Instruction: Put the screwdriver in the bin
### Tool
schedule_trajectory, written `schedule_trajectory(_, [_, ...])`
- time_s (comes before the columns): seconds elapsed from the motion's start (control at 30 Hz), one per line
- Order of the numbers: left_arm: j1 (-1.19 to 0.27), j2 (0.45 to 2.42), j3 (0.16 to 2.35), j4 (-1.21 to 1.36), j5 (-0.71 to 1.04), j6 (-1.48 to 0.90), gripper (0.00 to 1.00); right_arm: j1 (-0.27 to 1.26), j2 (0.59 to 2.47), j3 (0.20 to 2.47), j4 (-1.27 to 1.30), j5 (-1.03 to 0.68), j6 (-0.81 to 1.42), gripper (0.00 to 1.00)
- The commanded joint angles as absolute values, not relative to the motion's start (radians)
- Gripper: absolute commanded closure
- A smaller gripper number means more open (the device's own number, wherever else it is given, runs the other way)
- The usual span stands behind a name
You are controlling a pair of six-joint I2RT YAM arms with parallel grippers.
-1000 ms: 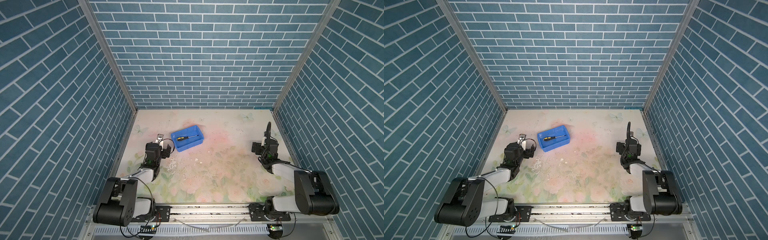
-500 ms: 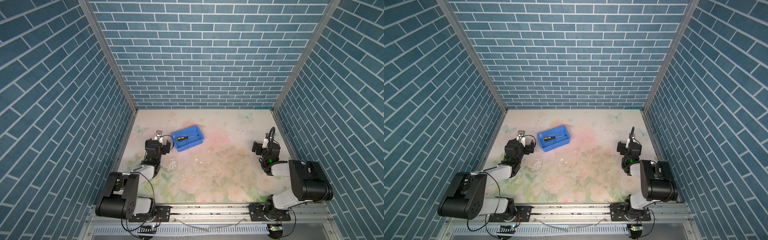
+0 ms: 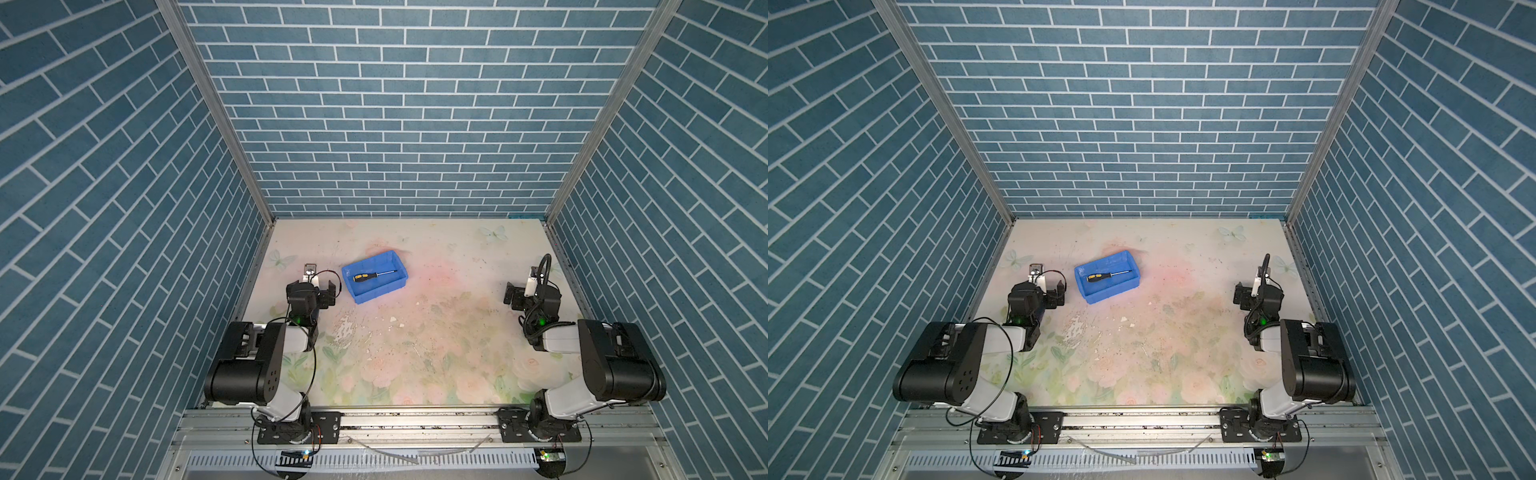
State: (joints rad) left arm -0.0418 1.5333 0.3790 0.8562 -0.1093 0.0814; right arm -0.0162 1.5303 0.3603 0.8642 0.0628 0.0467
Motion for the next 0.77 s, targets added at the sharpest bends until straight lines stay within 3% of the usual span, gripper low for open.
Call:
schedule_trajectory(0.0, [-0.036, 1.535, 0.379, 0.891, -0.100, 0.071, 0.00, -0.020, 1.538, 0.393, 0.864, 0.078, 0.046, 0.01])
schedule_trajectory(0.73, [-0.028, 1.535, 0.388, 0.870, -0.034, 0.081, 0.00, -0.022, 1.537, 0.393, 0.863, 0.075, 0.046, 0.01])
